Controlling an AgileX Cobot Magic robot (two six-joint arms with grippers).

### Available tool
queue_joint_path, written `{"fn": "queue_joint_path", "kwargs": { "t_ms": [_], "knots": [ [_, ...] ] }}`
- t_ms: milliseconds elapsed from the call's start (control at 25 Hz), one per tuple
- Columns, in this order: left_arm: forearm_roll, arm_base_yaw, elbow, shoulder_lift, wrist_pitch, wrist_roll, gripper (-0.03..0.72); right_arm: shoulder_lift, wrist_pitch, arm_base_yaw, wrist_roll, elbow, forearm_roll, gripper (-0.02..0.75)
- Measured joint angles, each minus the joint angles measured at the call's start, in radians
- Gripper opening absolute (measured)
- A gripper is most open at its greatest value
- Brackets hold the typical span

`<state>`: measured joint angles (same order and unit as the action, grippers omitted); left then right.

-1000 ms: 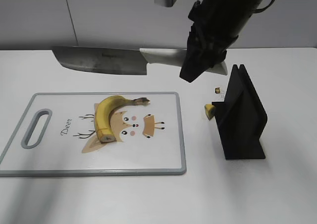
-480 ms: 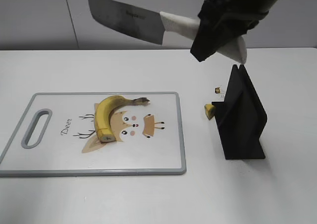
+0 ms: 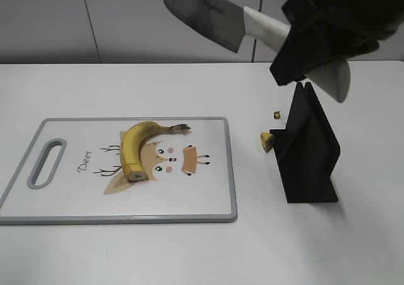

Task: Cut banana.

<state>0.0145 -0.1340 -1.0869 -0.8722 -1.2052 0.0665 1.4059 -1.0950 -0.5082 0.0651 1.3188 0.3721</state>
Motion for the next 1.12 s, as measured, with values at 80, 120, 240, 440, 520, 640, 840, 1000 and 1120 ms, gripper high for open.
{"fn": "queue_joint_path", "kwargs": {
  "t_ms": [80, 120, 240, 440, 520, 640, 840, 1000, 1120],
  "knots": [
    [0.000, 0.000, 0.065, 0.063, 0.015, -0.002, 0.580, -0.041, 0.023, 0.000, -0.028, -0.053, 0.000, 0.160],
    [0.000, 0.000, 0.100, 0.101, 0.019, -0.002, 0.579, -0.064, 0.042, 0.000, -0.044, -0.082, -0.001, 0.160],
    [0.009, 0.000, 0.203, 0.219, 0.034, -0.002, 0.578, -0.133, 0.096, 0.000, -0.094, -0.152, -0.008, 0.160],
    [0.042, 0.000, 0.356, 0.407, 0.043, -0.014, 0.577, -0.236, 0.143, -0.001, -0.232, -0.234, -0.100, 0.160],
    [0.045, 0.000, 0.407, 0.475, 0.046, -0.014, 0.577, -0.275, 0.146, -0.001, -0.304, -0.250, -0.173, 0.160],
    [0.045, 0.000, 0.462, 0.581, 0.049, -0.015, 0.577, -0.326, 0.146, -0.001, -0.406, -0.261, -0.267, 0.160],
    [0.031, 0.000, 0.511, 0.765, 0.049, -0.015, 0.577, -0.382, 0.118, -0.001, -0.500, -0.261, -0.336, 0.160],
    [0.030, 0.000, 0.534, 0.872, 0.032, -0.016, 0.577, -0.404, 0.078, -0.001, -0.546, -0.262, -0.372, 0.160],
    [0.030, 0.000, 0.541, 0.871, 0.049, -0.017, 0.577, -0.414, 0.065, -0.001, -0.564, -0.278, -0.394, 0.160]
  ]
}}
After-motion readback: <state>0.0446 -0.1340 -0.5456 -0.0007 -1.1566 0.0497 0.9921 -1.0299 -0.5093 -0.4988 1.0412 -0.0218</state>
